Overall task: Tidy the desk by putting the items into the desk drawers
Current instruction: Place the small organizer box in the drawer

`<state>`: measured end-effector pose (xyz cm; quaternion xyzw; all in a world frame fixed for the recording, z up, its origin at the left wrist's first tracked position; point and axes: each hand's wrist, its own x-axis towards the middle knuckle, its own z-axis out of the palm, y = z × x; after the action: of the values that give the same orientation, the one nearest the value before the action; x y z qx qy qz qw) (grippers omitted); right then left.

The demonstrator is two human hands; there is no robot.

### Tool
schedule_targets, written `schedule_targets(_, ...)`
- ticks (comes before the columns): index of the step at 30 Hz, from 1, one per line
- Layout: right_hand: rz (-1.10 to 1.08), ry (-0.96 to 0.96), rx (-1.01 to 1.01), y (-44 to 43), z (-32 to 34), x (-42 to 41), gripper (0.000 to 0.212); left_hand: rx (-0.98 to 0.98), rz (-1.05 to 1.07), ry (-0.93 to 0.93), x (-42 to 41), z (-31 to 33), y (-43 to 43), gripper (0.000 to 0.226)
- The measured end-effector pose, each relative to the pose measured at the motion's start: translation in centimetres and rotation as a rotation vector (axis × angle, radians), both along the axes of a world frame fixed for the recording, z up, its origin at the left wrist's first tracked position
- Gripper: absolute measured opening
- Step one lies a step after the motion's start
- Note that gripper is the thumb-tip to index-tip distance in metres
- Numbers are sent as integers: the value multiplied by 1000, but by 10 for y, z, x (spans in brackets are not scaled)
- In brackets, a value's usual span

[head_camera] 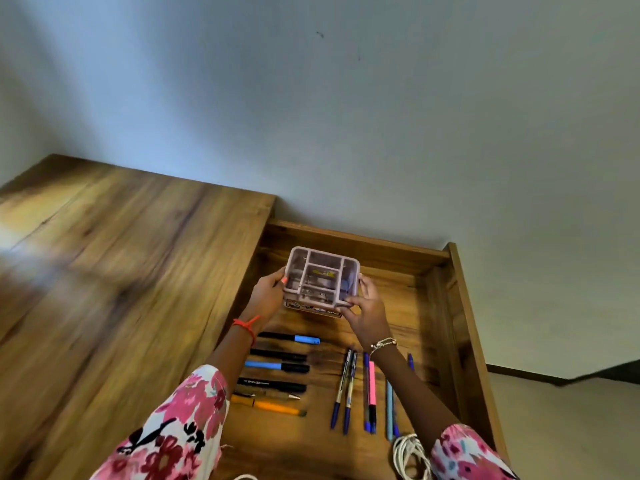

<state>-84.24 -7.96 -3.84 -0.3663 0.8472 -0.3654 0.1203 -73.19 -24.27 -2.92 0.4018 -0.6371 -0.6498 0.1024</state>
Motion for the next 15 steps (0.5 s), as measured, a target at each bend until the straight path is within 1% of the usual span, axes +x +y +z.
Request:
schedule_targets(4, 48, -17, 38, -17, -16, -6, 18, 19, 95, -35, -3, -14, -6, 40)
schedule_targets(8, 81, -1, 79, -26, -22, -6, 21, -2, 171, -43, -2, -24, -9, 41)
schedule_targets(12, 78, 33, 108, -27, -22, -3, 25, -39, 176, -71, -2, -26, -11, 40)
schedule_targets(15, 116, 51, 137, -25, -15, 0, 35, -74, 185, -146, 0, -22, -1, 49)
